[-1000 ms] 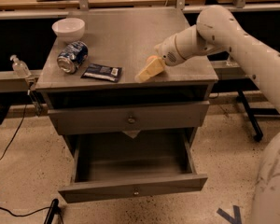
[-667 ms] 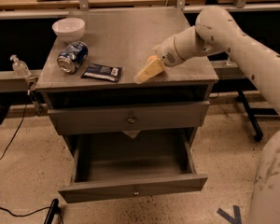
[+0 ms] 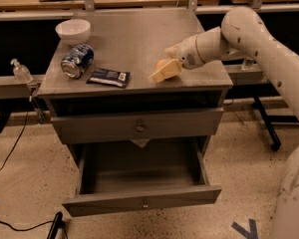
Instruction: Place orange into middle drawer
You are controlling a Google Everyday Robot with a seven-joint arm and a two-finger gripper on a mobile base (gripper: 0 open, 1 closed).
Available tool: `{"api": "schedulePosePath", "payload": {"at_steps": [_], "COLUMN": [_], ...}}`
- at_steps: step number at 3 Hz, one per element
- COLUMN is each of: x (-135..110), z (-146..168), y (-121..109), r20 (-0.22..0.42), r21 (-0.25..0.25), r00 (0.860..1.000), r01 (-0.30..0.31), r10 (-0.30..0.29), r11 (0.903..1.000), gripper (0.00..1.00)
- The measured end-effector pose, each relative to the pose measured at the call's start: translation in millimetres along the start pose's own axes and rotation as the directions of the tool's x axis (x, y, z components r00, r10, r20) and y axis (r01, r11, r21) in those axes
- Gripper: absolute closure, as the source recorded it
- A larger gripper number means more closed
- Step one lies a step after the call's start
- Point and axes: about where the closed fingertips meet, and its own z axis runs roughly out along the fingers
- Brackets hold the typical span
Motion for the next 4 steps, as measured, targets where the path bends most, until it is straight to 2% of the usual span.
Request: {"api": "schedulePosePath", "payload": {"at_steps": [1, 2, 3, 4], "x": [-0.8, 6.4, 15.7, 14.5], "z": [-7.0, -12.6, -11.1, -11.8], "y": [-0.1, -2.3, -1.5, -1.6], "r20": [0.008, -0.035, -0.078, -0.078], "r21": [-0.017, 0.007, 0.009, 0.009], "r00": [1.0, 0.999, 0.996, 0.996], "r01": [0.017, 0.035, 0.048, 0.048], "r10": [-0.017, -0.035, -0.047, -0.047], "r11": [0.9997, 0.9993, 0.9988, 0.9988], "gripper": [0.39, 0.62, 0.87, 1.0]}}
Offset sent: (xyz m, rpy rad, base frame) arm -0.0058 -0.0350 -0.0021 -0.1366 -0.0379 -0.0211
